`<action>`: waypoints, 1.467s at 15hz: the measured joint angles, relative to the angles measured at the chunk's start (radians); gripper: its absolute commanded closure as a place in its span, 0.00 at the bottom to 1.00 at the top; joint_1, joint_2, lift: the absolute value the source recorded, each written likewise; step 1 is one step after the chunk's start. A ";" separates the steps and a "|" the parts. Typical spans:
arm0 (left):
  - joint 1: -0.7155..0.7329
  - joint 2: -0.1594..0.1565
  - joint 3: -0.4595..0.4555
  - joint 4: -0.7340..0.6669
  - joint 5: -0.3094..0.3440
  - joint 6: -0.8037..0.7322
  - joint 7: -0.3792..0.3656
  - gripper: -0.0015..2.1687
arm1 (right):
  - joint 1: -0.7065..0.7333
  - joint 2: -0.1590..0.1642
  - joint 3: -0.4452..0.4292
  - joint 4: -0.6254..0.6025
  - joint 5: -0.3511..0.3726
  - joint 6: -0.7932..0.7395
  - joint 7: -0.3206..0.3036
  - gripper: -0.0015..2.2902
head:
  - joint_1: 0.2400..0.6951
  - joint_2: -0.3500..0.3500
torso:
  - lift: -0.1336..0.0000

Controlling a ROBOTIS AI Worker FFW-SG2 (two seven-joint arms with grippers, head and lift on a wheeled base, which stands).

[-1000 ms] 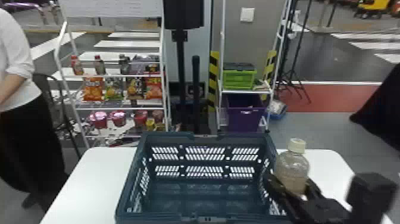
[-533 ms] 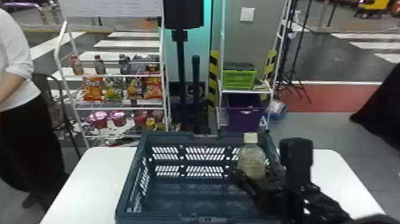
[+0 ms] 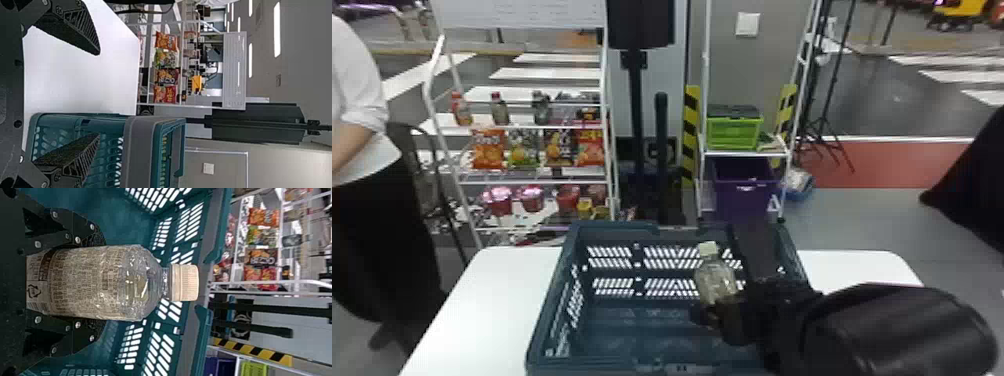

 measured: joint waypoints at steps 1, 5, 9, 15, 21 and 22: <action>-0.001 0.000 0.001 0.003 0.002 -0.002 0.000 0.07 | -0.023 0.000 0.007 0.047 0.000 0.003 -0.003 1.00 | 0.57 0.50 | 1.00; -0.005 0.000 0.003 0.005 0.007 0.000 -0.001 0.07 | -0.086 0.001 0.029 0.221 -0.007 -0.018 -0.002 1.00 | 0.57 0.50 | 1.00; -0.010 0.000 0.009 0.011 0.012 0.000 -0.001 0.07 | -0.119 0.001 0.049 0.333 -0.025 -0.090 -0.002 0.98 | 0.57 0.50 | 1.00; -0.012 -0.001 0.012 0.013 0.018 0.000 -0.006 0.07 | -0.123 0.001 0.050 0.337 -0.041 -0.083 -0.003 0.34 | 0.57 0.50 | 1.00; -0.008 0.000 0.017 0.009 0.019 -0.005 -0.009 0.07 | -0.112 0.001 0.050 0.318 -0.046 -0.081 -0.003 0.34 | 0.57 0.50 | 1.00; -0.007 0.001 0.018 0.008 0.019 -0.006 -0.010 0.07 | -0.110 0.001 0.050 0.313 -0.046 -0.081 -0.003 0.34 | 0.57 0.50 | 1.00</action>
